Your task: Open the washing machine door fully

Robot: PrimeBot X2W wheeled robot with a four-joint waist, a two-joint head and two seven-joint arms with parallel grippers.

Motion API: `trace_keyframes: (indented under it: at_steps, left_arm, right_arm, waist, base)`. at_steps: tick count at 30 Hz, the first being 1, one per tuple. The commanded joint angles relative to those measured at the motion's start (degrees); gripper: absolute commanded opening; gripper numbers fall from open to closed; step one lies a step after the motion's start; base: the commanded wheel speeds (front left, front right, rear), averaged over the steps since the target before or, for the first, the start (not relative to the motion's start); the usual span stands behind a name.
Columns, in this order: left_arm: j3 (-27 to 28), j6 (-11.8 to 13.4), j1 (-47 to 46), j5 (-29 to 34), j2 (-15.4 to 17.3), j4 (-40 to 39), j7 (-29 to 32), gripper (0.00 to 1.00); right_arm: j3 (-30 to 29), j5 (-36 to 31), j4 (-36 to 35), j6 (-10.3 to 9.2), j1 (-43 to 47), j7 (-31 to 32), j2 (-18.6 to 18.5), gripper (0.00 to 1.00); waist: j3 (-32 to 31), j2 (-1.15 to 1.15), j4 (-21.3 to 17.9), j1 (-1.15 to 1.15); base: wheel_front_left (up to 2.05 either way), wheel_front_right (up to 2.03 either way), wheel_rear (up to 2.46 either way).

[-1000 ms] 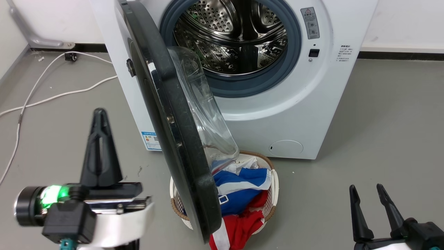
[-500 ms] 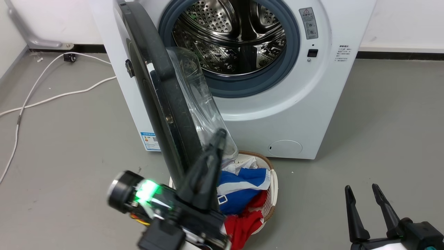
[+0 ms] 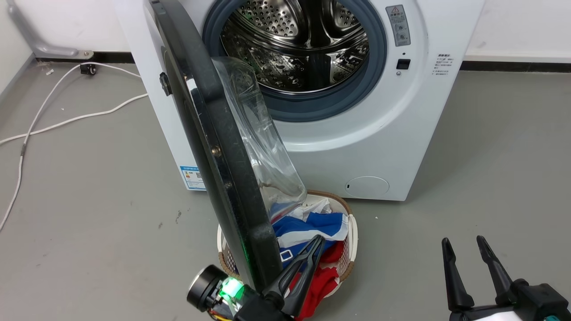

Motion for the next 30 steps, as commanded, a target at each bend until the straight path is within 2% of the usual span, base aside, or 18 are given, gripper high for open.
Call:
trace_keyframes:
  at_steps: [1,13,22,30]
  left_arm:
    - [0.1,-0.03,0.54,-0.45,0.09,1.01,0.0,0.0]
    - [2.24,2.29,-0.93,-1.67,0.31,9.81,-0.91,0.0]
    - [4.4,5.08,0.97,-2.28,1.35,8.8,-1.14,0.0]
    - [6.8,7.7,4.51,-2.77,3.45,4.65,-0.35,0.0]
  right_arm:
    - [0.11,-0.2,0.16,-0.02,-0.73,-0.1,0.15,1.0]
    - [0.43,-0.18,0.87,-0.02,-0.57,-0.1,0.16,1.0]
    - [1.07,0.36,1.51,-0.01,0.21,-0.1,0.16,1.0]
    - [1.5,0.55,1.56,-0.02,0.95,-0.1,0.15,1.0]
  waist:
    - [0.13,0.0,0.06,0.0]
    - [0.33,0.0,1.12,0.0]
    - [0.38,0.0,3.82,0.0]
    - [0.26,0.0,7.45,0.0]
  base:
    - [0.0,0.0,0.0]
    - [0.0,0.0,0.0]
    - [0.0,0.0,0.0]
    - [0.0,0.0,0.0]
